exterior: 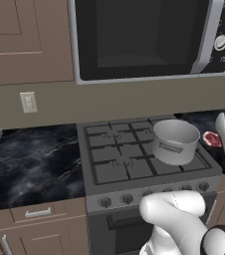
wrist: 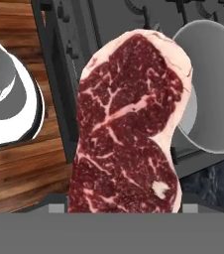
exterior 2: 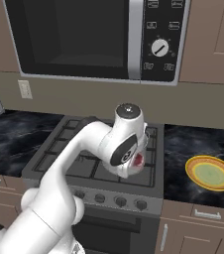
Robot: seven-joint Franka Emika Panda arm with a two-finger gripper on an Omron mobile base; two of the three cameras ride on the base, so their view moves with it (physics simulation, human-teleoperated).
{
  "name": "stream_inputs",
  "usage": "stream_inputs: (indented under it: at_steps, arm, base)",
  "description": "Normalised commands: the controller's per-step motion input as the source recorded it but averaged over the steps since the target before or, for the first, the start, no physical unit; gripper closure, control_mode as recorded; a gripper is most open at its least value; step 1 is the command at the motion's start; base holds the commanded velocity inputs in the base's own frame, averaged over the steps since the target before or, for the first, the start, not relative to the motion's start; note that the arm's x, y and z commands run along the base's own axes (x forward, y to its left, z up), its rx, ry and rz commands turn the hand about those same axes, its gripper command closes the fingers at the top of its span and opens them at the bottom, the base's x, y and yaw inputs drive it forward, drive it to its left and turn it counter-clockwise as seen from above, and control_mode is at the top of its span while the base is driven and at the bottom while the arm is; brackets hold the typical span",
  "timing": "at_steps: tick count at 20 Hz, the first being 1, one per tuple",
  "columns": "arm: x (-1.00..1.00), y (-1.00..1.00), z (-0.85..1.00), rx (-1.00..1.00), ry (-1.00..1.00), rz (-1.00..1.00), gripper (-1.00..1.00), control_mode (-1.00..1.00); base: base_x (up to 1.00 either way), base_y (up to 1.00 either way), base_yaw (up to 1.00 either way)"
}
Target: Retrieve the frozen meat and place it in the pot on a burner. Then turn the burner on.
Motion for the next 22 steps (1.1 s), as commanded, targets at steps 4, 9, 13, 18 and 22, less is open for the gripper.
stream_inputs:
  at_steps: [4,9,13,18,22]
  arm:
    - [0.16,0.22,0.00,0.01,0.00,-0.20,1.00,-1.00]
    - [0.02,0.20,-0.03,0.02,0.00,-0.29,1.00,-1.00]
    - [0.00,0.03,-0.02,0.08,0.04,-0.33,1.00,-1.00]
    - [0.00,-0.04,0.04,0.21,0.01,-0.30,1.00,-1.00]
    - [0.00,0.00,0.17,0.27,0.00,-0.27,1.00,-1.00]
  base:
    - [0.00,0.00,0.00]
    - [0.00,0.00,0.00]
    - [0.00,0.00,0.00]
    - [0.00,0.00,0.00]
    - [0.00,0.00,0.00]
